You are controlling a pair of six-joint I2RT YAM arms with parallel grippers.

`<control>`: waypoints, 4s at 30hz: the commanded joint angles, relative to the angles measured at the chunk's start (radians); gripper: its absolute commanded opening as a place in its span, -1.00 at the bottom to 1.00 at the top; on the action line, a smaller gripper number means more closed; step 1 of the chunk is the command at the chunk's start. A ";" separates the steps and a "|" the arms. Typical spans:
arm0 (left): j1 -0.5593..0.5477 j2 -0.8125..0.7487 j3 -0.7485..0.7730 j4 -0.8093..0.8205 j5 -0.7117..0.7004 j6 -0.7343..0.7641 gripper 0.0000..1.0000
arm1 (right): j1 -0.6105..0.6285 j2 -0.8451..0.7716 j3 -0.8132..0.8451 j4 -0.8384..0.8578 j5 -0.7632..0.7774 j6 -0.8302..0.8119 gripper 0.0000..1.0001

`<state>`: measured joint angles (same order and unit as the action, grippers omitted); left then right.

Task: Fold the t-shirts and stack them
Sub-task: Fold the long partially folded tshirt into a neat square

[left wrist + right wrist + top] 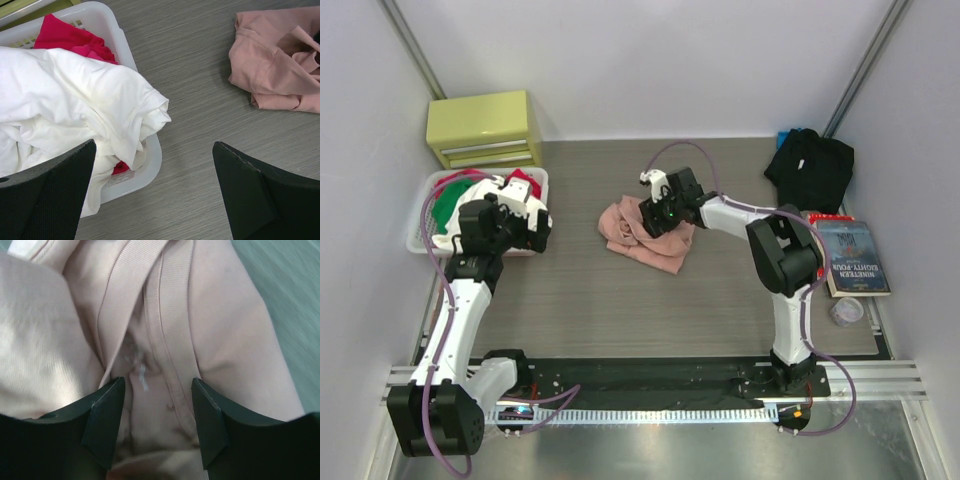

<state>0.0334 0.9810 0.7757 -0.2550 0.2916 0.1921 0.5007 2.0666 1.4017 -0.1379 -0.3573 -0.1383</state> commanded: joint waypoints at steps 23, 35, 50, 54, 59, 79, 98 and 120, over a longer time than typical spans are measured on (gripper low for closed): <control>0.007 -0.012 0.004 0.011 0.047 -0.002 1.00 | 0.010 -0.399 -0.113 -0.221 -0.045 0.003 0.07; 0.006 0.001 0.004 0.011 0.037 0.009 0.99 | 0.142 -0.297 -0.092 -0.227 0.001 -0.032 0.10; 0.005 -0.013 -0.004 0.008 0.040 0.015 0.99 | 0.144 -0.397 -0.147 -0.198 0.064 -0.046 -0.98; 0.007 -0.015 -0.003 0.010 0.049 0.010 0.99 | 0.144 -0.447 -0.156 -0.232 0.100 -0.078 -0.87; 0.006 -0.013 0.002 0.011 0.050 0.009 1.00 | 0.144 -0.393 -0.106 -0.247 0.100 -0.084 0.07; 0.007 -0.031 -0.010 0.008 0.046 0.010 1.00 | 0.144 -0.298 -0.102 -0.173 0.119 -0.078 -0.98; 0.006 -0.019 0.016 -0.004 0.054 0.007 1.00 | 0.131 -0.520 -0.244 -0.351 0.060 -0.089 0.21; 0.007 -0.002 0.011 -0.007 0.063 0.013 1.00 | -0.019 -0.171 -0.014 -0.154 0.058 -0.027 -0.98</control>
<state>0.0334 0.9779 0.7670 -0.2726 0.3378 0.1921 0.4725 1.8286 1.3121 -0.3473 -0.2687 -0.2020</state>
